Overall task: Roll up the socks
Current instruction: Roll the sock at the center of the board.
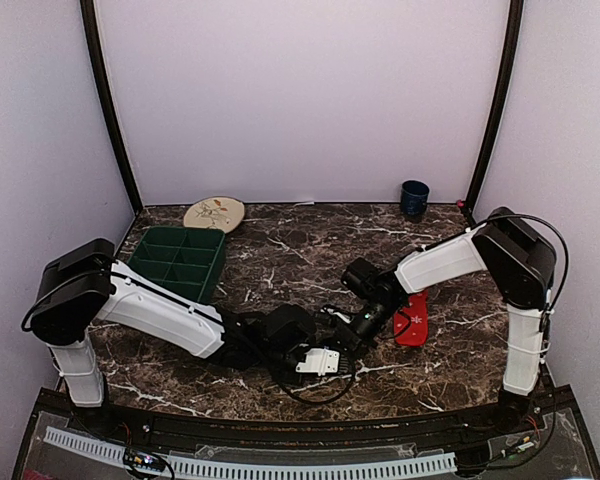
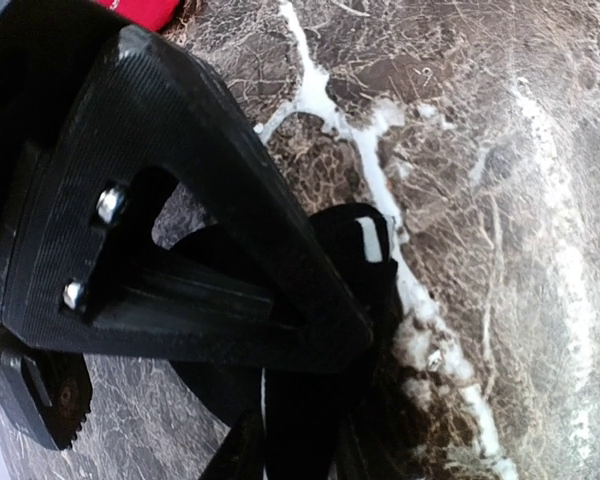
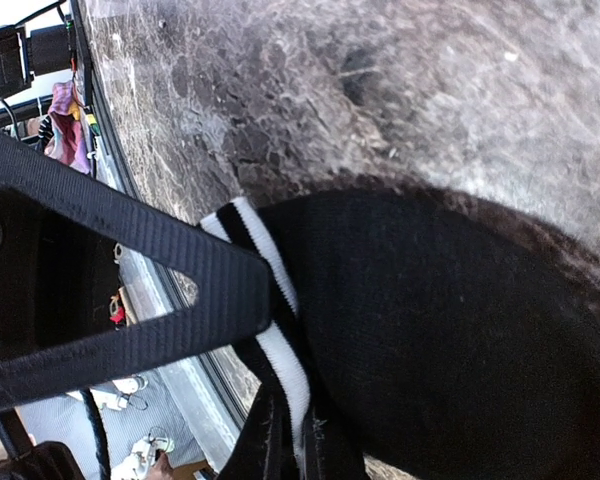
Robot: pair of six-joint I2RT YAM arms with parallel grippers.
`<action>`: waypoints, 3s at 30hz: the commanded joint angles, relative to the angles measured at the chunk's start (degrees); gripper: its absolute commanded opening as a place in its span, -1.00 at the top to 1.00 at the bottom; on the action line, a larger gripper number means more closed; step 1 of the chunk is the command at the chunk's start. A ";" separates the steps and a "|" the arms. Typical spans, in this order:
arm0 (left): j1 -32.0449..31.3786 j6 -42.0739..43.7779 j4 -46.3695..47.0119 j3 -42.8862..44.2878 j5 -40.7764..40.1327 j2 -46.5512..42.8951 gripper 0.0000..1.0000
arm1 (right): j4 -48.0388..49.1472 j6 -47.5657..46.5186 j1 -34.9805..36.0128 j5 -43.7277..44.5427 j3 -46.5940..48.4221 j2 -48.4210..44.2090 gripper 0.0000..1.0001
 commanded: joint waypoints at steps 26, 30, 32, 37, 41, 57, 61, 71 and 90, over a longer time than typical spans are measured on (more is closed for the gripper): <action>-0.12 -3.99 -19.15 7.19 9.42 5.57 0.73 | -1.04 -0.66 -0.90 5.08 -1.77 -2.75 0.35; 0.12 -4.70 -21.36 8.09 10.90 6.21 0.74 | -0.65 -0.43 -1.61 5.43 -2.94 -3.91 0.31; 0.37 -5.13 -22.56 8.55 11.66 6.68 0.75 | -0.25 -0.34 -2.19 5.66 -3.91 -4.54 0.30; 1.15 -6.37 -24.99 9.72 13.53 7.61 0.75 | 0.97 0.12 -3.70 6.48 -6.21 -6.29 0.26; 2.26 -7.11 -28.13 11.99 16.44 8.81 0.75 | 1.68 0.22 -4.47 7.09 -6.99 -7.28 0.25; 3.73 -6.62 -31.40 15.80 18.56 9.81 0.76 | 4.04 3.51 -5.50 10.37 -8.39 -13.94 0.21; 3.70 -6.52 -31.19 16.01 18.04 9.60 0.75 | 4.94 4.97 -5.71 12.71 -9.32 -16.08 0.24; 3.74 -6.28 -31.44 17.39 15.96 9.25 0.72 | 4.95 5.00 -5.63 15.56 -9.08 -12.56 0.79; 3.69 -7.14 -31.14 17.18 13.50 8.18 0.56 | 6.19 5.94 -2.18 15.97 -3.14 -3.82 0.87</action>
